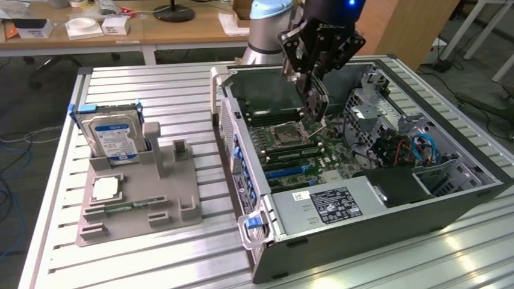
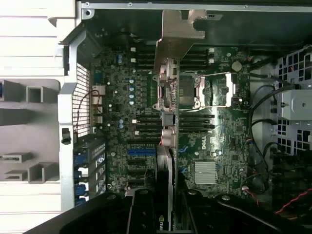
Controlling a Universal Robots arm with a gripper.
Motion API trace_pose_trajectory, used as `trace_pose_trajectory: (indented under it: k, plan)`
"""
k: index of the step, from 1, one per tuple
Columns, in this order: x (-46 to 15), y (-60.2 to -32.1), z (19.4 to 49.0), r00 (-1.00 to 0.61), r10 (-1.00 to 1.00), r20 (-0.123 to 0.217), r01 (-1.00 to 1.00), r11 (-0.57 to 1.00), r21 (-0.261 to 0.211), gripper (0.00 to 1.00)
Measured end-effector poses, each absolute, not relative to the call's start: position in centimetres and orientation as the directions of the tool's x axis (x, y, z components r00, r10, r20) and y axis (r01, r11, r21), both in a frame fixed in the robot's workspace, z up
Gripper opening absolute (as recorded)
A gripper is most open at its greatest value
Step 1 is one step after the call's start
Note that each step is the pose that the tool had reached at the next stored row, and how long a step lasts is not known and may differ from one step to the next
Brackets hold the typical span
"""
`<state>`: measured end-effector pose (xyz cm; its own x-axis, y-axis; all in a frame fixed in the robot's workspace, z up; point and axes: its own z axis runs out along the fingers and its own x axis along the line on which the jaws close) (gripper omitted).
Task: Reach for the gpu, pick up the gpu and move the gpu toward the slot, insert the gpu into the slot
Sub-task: 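Pick up the gpu and move the gpu toward the slot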
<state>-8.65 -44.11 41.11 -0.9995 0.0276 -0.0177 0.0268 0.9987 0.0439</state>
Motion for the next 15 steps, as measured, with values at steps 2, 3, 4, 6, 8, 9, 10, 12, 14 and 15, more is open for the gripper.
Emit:
trace_pose_trajectory:
  k: [2,3,4,6,8,9,10,12,14,15]
  plan:
    - [-8.1,-44.1,41.1,-0.999,0.028,-0.017,0.027,0.999,0.044,0.27]
    - [-7.9,-44.1,41.1,-0.999,0.028,-0.017,0.027,0.999,0.044,0.27]
    - [-7.6,-44.1,41.1,-0.999,0.028,-0.017,0.027,0.999,0.044,0.27]
    - [-7.3,-44.1,41.1,-0.999,0.028,-0.016,0.027,0.999,0.044,0.27]
    - [-7.3,-44.1,41.1,-0.999,0.028,-0.016,0.027,0.999,0.044,0.27]
    - [-7.3,-44.1,41.1,-0.999,0.028,-0.016,0.027,0.999,0.044,0.27]
    - [-7.3,-44.1,41.1,-0.999,0.028,-0.016,0.028,0.999,0.044,0.27]
    - [-7.3,-44.1,41.1,-0.999,0.029,-0.016,0.028,0.999,0.044,0.27]
    - [-7.3,-44.1,41.1,-0.999,0.029,-0.016,0.028,0.999,0.044,0.27]
    - [-7.3,-44.1,41.1,-0.999,0.029,-0.016,0.028,0.999,0.044,0.27]
